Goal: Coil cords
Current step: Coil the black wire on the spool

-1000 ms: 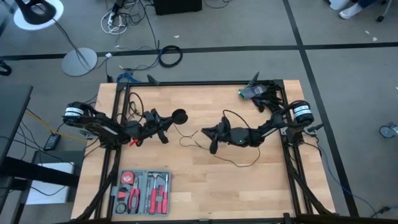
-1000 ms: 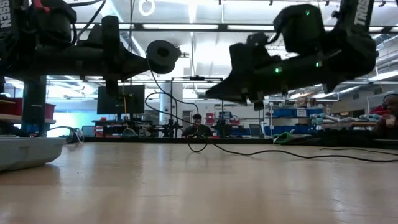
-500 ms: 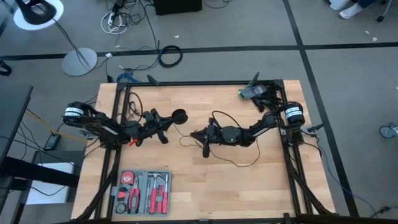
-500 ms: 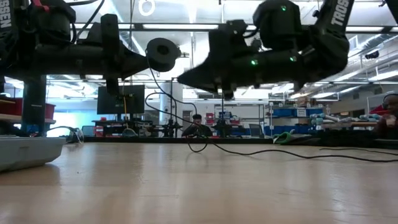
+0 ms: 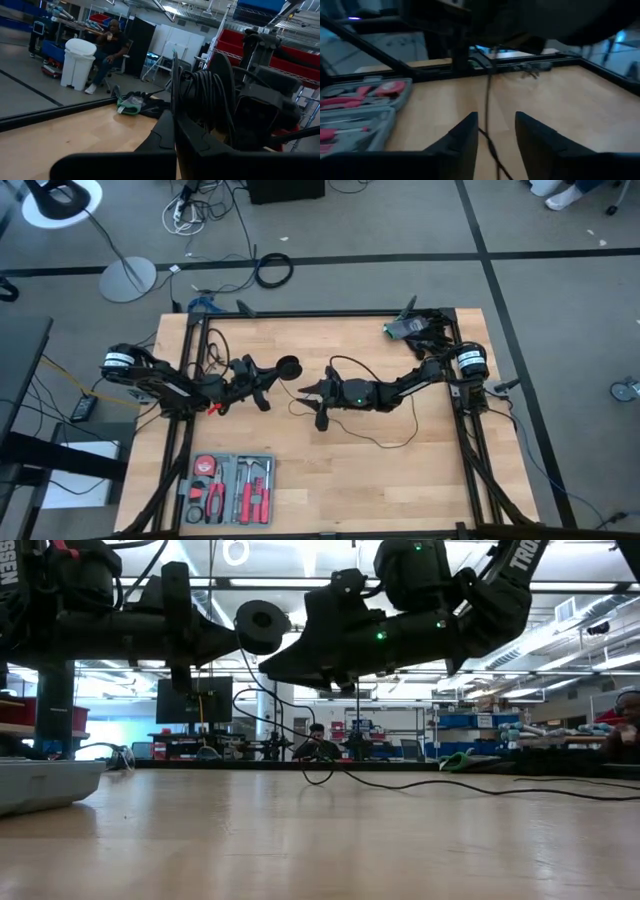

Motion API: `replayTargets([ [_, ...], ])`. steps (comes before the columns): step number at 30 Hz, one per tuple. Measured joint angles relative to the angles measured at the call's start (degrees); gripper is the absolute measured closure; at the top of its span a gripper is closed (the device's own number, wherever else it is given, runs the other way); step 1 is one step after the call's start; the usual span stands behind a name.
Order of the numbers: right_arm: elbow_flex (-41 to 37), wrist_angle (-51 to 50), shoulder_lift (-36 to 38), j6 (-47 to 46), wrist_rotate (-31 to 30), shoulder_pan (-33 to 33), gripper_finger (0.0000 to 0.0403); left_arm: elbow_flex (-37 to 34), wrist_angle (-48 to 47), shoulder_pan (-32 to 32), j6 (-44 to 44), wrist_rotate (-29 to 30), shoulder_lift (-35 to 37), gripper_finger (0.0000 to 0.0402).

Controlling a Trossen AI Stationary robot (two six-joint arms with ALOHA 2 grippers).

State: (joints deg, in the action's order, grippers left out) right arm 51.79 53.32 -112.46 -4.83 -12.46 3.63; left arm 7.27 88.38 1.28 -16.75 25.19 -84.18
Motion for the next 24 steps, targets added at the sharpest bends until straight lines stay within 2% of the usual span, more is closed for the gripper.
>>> replayTargets([
  [4,0.02,0.03,0.00,-1.82,3.93,-0.62,0.0256,0.00,0.02,0.00,0.00,0.00,0.00,0.0401],
  [15,0.02,-1.99,0.23,-6.24,4.16,-1.42,0.0266,0.02,1.00,-0.06,0.01,0.08,0.00,0.0401],
  [20,0.02,-2.59,1.16,-5.62,8.31,-0.35,0.0271,0.09,1.11,-0.13,1.66,3.95,0.00,0.0401],
  [24,0.02,-7.13,1.14,-6.47,8.13,-0.31,0.0275,0.11,1.24,-0.15,1.73,5.18,0.00,0.0401],
])
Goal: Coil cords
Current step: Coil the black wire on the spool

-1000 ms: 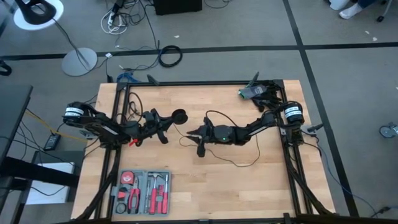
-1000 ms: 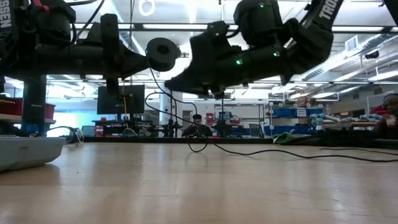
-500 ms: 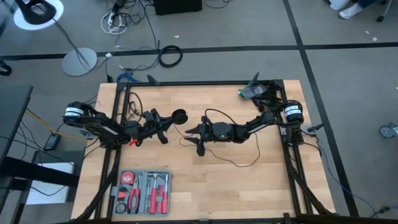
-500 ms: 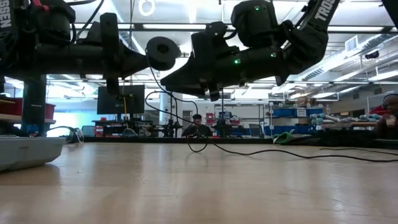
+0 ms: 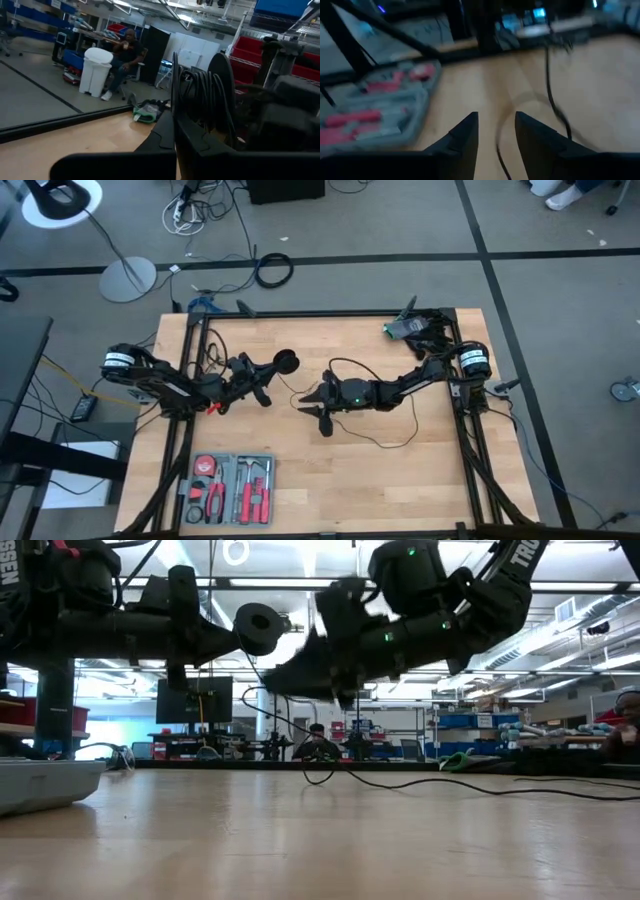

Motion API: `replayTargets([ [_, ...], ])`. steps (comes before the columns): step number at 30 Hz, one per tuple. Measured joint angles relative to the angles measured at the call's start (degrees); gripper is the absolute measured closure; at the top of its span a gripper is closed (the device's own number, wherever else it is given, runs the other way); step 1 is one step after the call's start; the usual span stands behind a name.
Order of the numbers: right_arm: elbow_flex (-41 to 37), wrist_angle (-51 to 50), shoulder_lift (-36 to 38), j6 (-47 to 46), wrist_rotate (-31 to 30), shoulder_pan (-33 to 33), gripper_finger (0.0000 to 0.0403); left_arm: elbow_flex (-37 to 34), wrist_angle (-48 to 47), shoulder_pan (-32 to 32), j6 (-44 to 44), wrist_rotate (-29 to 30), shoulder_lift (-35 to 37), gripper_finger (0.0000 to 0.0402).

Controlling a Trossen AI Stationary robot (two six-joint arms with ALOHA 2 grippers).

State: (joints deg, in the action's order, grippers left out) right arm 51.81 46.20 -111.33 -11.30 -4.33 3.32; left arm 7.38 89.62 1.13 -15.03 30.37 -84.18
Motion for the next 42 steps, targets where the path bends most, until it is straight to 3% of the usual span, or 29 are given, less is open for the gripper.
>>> replayTargets([
  [3,-0.09,-3.98,-0.09,-1.60,-0.55,-0.47,0.0279,0.56,0.02,0.00,0.00,0.02,0.00,0.0401],
  [21,-0.04,-5.09,-0.07,-2.98,1.06,-1.08,0.0291,5.22,-1.07,0.00,3.19,-0.61,0.00,0.0401],
  [24,-0.04,-6.10,-0.07,-4.09,0.78,-1.30,0.0311,5.29,-1.06,0.00,3.19,-0.62,0.00,0.0401],
  [29,-0.04,-8.97,-0.09,-3.85,-3.30,-1.22,0.0391,5.29,-0.81,0.00,3.15,-0.63,0.00,0.0401],
  [33,-0.04,-13.64,0.69,-6.86,-5.82,-0.39,0.0397,5.29,-0.59,0.00,4.76,-0.60,0.00,0.0401],
  [36,-0.04,-23.38,2.99,-11.15,-8.47,0.82,0.0399,5.29,-0.15,0.00,6.89,-0.05,0.04,0.0401],
  [42,-3.38,-42.76,9.97,-21.91,-21.87,5.72,0.0401,5.27,0.06,0.00,10.02,4.98,1.85,0.0401],
])
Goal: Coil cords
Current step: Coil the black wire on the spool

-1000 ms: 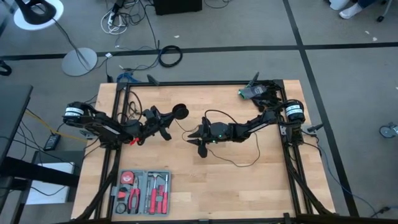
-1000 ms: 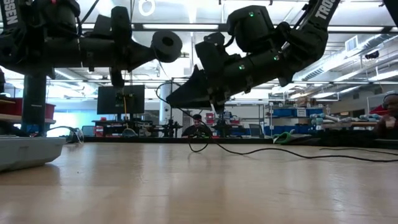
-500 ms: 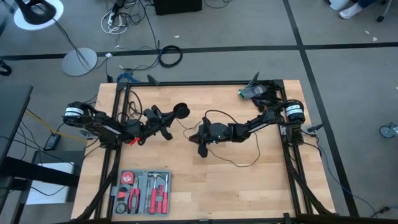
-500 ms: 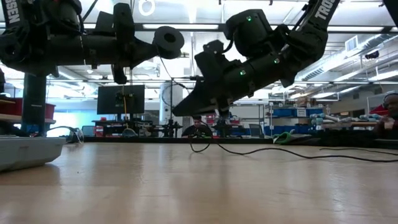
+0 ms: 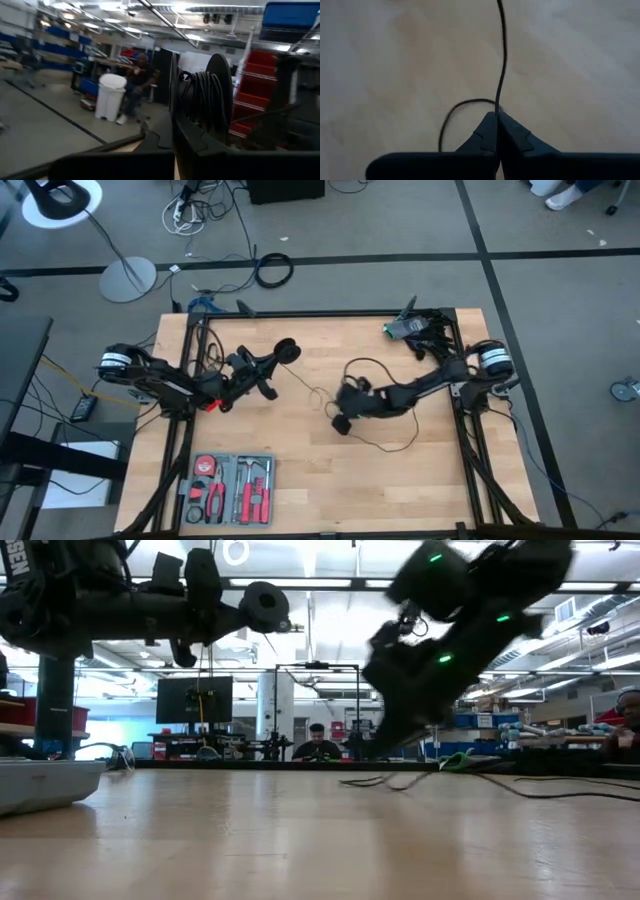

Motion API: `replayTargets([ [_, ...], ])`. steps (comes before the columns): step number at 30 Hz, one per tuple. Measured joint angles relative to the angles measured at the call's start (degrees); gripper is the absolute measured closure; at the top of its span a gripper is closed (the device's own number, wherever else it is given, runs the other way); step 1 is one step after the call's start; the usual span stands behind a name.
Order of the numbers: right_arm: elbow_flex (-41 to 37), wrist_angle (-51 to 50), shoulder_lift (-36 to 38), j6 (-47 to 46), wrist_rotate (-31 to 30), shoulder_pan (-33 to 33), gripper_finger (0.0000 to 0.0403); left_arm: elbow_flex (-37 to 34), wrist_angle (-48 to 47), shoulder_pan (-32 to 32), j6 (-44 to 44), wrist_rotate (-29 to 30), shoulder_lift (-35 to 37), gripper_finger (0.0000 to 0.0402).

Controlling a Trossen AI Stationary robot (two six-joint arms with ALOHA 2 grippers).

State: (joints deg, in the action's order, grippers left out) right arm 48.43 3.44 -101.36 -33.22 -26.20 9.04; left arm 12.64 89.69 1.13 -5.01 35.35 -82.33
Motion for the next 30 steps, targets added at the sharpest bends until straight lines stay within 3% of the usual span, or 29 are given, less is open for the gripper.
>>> replayTargets([
  [6,-9.69,-5.74,10.86,-13.38,-11.81,5.79,0.0401,-0.02,0.13,-0.83,3.47,0.77,4.27,0.0401],
  [11,-18.49,-7.01,19.90,-24.13,-17.40,8.79,0.0402,-0.03,-2.18,-1.51,3.46,-0.70,5.98,0.0401],
  [17,-24.66,-11.31,29.00,-30.43,-18.50,9.35,0.0402,-0.17,-2.82,-1.51,3.40,-0.79,5.98,0.0401],
  [30,-26.47,-25.09,41.13,-32.29,-19.28,7.62,0.0400,-3.24,-1.99,-1.50,1.57,-1.16,5.98,0.0401],
])
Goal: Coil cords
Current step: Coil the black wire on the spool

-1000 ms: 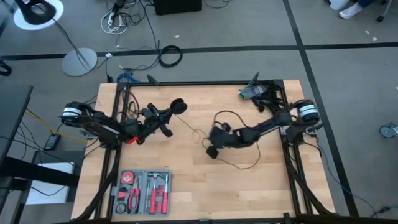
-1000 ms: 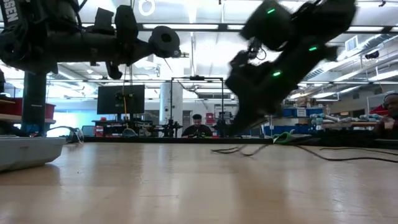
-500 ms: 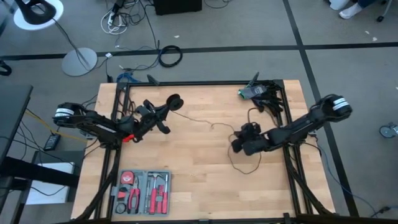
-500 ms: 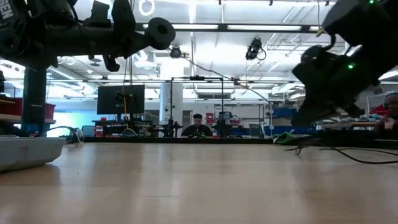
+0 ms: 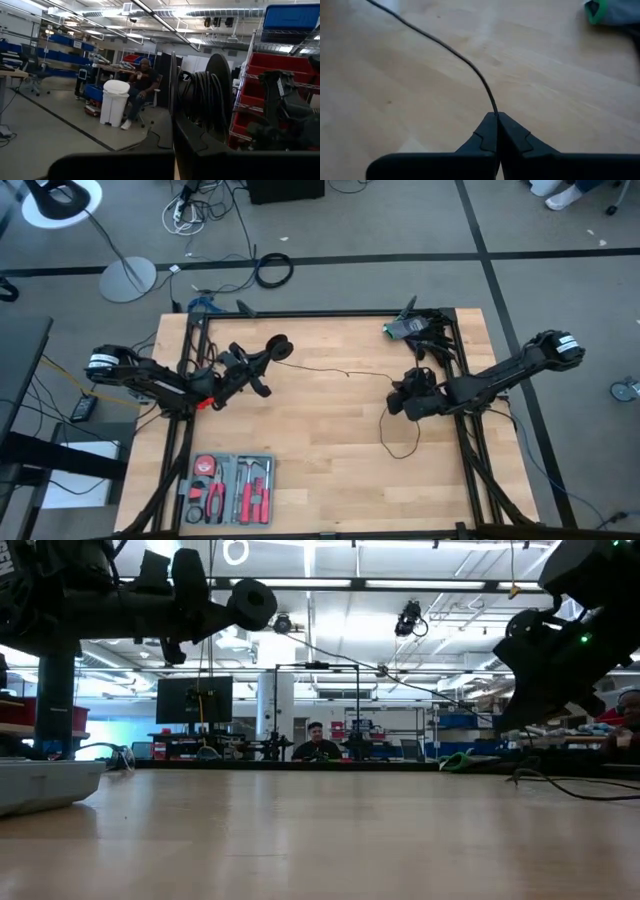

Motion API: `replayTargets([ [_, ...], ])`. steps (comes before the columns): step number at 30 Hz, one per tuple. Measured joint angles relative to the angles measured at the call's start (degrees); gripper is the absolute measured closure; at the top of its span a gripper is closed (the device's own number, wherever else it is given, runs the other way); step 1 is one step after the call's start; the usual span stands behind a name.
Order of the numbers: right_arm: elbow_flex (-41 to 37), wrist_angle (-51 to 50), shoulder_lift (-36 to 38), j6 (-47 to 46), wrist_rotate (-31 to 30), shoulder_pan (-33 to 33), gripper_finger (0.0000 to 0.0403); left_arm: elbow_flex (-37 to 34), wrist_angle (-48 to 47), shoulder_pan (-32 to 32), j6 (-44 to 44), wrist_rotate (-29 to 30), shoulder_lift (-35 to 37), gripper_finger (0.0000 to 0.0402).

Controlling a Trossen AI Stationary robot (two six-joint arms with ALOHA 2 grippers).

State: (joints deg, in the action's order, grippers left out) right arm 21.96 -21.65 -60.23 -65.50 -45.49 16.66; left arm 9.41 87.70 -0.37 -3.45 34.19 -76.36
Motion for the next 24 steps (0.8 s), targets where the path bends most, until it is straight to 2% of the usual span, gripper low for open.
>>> replayTargets([
  [5,0.00,-0.90,0.57,1.65,0.30,0.01,0.0385,-1.34,0.60,0.03,-1.61,-0.85,-0.02,0.0401],
  [10,0.00,-6.77,0.57,-3.00,0.46,-0.30,0.0399,-2.25,1.79,0.05,-1.72,-0.89,-0.04,0.0401],
  [24,0.02,-13.96,0.55,-7.95,0.63,-0.28,0.0391,-2.25,0.70,0.12,-2.83,-1.86,-0.07,0.0401],
])
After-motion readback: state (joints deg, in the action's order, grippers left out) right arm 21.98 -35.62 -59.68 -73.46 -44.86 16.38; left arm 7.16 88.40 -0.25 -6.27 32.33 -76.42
